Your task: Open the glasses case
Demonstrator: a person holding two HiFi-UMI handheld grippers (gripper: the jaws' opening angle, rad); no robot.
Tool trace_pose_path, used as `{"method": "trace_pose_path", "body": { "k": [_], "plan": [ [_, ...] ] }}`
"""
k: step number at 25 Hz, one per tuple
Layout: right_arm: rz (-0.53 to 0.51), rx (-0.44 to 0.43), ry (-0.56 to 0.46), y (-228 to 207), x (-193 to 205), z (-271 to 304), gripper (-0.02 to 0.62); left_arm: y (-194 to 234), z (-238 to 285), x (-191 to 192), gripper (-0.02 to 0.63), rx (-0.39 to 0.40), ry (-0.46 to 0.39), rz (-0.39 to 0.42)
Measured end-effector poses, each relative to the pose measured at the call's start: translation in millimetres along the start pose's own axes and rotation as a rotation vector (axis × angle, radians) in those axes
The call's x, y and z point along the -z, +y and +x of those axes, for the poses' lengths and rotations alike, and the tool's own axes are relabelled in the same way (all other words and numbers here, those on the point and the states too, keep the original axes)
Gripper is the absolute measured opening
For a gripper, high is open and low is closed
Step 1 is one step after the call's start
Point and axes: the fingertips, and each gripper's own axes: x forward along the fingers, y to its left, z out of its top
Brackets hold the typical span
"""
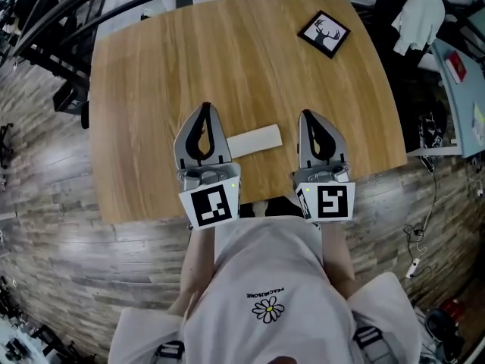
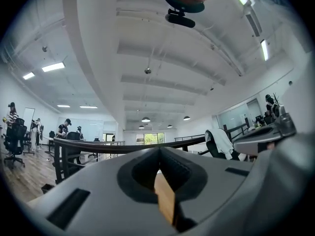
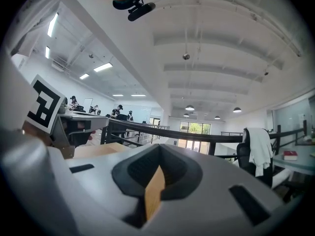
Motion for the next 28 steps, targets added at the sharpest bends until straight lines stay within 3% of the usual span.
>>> {"method": "trace_pose_path", "body": {
  "k": [12, 21, 25, 28],
  "plan": [
    [0.033, -0.074, 0.034, -14.4, 25.1, 25.5, 0.006, 0.6, 24.0, 20.3, 0.014, -0.087, 0.047, -0.004],
    [0.046, -0.114, 0.044, -22.5, 33.1, 30.5, 0.008, -10.9, 32.3, 23.4, 0.015, -0.065, 0.077, 0.003],
    [0.043, -0.203, 0.058, -17.2, 36.7, 34.0, 0.019, -14.5, 37.2, 20.3, 0.015, -0.04, 0.079, 0.034],
    [0.044, -0.354, 0.105, -3.7, 49.7, 32.9, 0.063, -17.1, 41.6, 19.6, 0.035, -0.022, 0.086, 0.052]
  ]
}}
